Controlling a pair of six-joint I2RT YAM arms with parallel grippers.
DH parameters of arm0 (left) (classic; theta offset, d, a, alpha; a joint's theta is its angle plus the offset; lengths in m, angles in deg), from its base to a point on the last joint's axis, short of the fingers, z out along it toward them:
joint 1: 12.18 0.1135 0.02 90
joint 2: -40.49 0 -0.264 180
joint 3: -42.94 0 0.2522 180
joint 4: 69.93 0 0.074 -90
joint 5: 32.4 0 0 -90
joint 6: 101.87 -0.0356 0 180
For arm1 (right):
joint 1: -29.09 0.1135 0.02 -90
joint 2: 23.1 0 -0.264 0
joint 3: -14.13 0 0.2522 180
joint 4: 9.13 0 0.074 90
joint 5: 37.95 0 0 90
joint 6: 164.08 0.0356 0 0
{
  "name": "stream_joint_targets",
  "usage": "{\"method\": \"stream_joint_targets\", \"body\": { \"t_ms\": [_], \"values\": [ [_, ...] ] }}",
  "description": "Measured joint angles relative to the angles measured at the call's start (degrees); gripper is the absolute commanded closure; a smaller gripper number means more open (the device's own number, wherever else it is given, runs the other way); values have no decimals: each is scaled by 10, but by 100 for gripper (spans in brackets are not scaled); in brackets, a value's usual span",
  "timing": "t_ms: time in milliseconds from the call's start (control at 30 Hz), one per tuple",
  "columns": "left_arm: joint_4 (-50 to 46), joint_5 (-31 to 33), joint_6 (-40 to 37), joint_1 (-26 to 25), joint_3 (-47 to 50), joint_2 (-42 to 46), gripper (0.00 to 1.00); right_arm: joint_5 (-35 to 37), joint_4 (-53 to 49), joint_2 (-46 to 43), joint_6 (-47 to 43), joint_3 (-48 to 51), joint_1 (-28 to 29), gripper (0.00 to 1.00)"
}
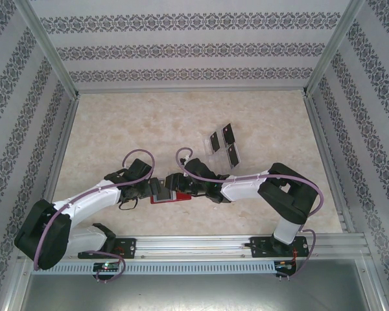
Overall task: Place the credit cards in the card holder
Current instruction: Flip over the card slot in the card holder.
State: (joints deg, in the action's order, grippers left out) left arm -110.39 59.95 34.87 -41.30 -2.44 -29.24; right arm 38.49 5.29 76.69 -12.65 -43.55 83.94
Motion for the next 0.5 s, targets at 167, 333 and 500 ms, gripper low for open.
{"method": "stream_joint_targets", "body": {
  "t_ms": [167,333,500],
  "values": [
    [0,0,0,0,0,2,0,-5,11,0,2,0,0,65],
    [0,0,0,0,0,3,0,-5,18,0,10,3,0,70],
    [0,0,0,0,0,3,0,-5,21,0,15,8,0,77]
  ]
}}
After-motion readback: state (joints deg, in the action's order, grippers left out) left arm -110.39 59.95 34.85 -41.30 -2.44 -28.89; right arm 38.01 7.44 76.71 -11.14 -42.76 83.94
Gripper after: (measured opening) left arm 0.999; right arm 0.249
